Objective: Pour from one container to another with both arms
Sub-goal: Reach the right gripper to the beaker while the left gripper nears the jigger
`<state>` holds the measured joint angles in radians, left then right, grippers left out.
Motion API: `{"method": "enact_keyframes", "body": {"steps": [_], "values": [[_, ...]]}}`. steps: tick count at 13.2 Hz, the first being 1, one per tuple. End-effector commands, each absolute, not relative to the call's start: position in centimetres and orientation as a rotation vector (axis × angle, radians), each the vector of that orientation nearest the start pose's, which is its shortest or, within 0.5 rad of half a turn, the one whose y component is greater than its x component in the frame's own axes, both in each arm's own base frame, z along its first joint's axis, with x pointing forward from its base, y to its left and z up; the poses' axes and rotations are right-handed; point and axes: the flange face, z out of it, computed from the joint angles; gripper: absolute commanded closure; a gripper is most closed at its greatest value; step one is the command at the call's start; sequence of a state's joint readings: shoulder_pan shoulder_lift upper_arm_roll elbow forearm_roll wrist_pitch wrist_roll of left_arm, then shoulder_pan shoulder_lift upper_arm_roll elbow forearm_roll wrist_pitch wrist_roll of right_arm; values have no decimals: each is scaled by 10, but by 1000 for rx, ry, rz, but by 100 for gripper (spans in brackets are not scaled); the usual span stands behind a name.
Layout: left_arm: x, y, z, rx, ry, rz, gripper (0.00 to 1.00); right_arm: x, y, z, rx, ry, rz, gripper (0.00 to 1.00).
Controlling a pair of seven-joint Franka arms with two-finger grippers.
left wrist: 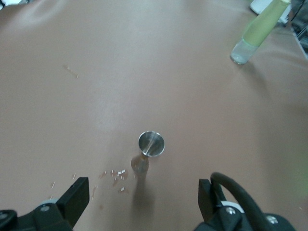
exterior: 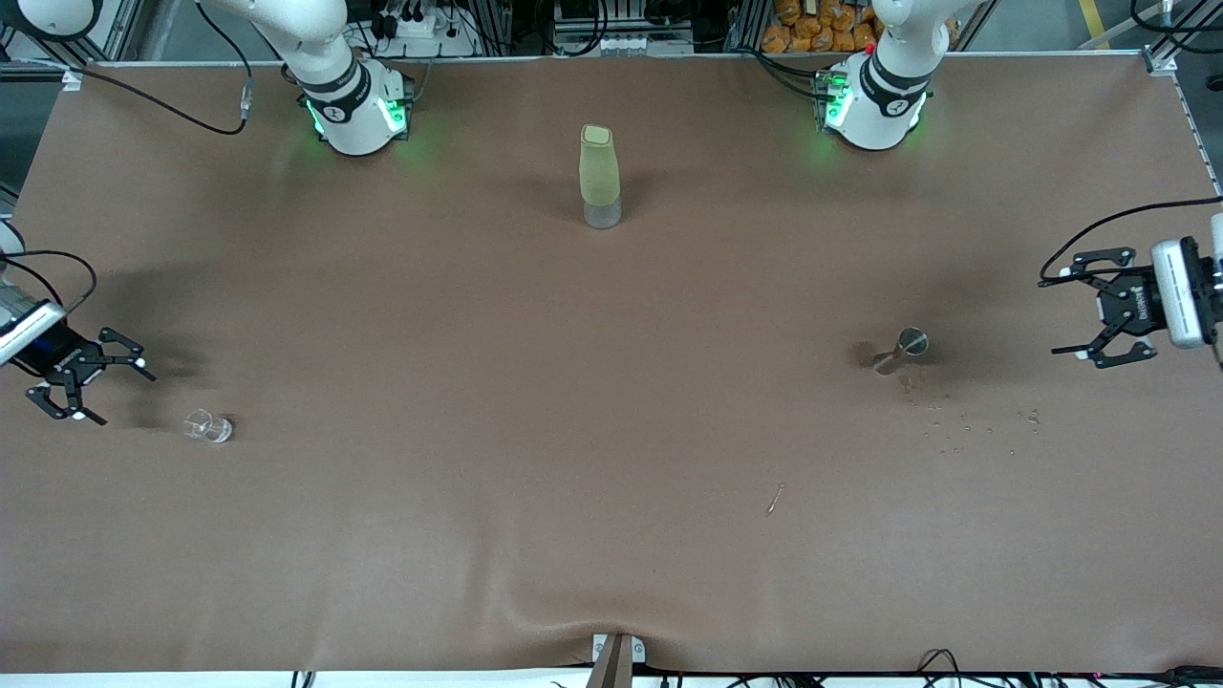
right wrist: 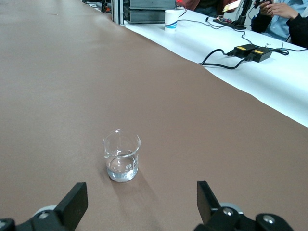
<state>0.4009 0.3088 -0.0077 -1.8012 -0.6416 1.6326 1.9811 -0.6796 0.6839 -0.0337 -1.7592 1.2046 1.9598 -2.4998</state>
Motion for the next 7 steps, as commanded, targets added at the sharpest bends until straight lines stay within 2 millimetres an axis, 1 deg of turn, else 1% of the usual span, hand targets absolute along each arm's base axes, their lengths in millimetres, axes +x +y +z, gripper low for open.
{"method": "enact_keyframes", "body": {"steps": [1, 4, 5, 7], "values": [[565, 174, 322, 1762, -1545, 623, 0, 522, -365, 154, -2139, -1104, -1347, 0], [566, 171, 266, 1647, -1549, 713, 0, 520, -349, 105, -2123, -937, -1388, 0], [565, 170, 249, 1622, -1538, 734, 0, 521, -342, 96, -2115, -910, -1401, 0], [562, 172, 221, 1588, -1519, 781, 0, 523, -333, 90, -2085, -922, -1425, 0]]}}
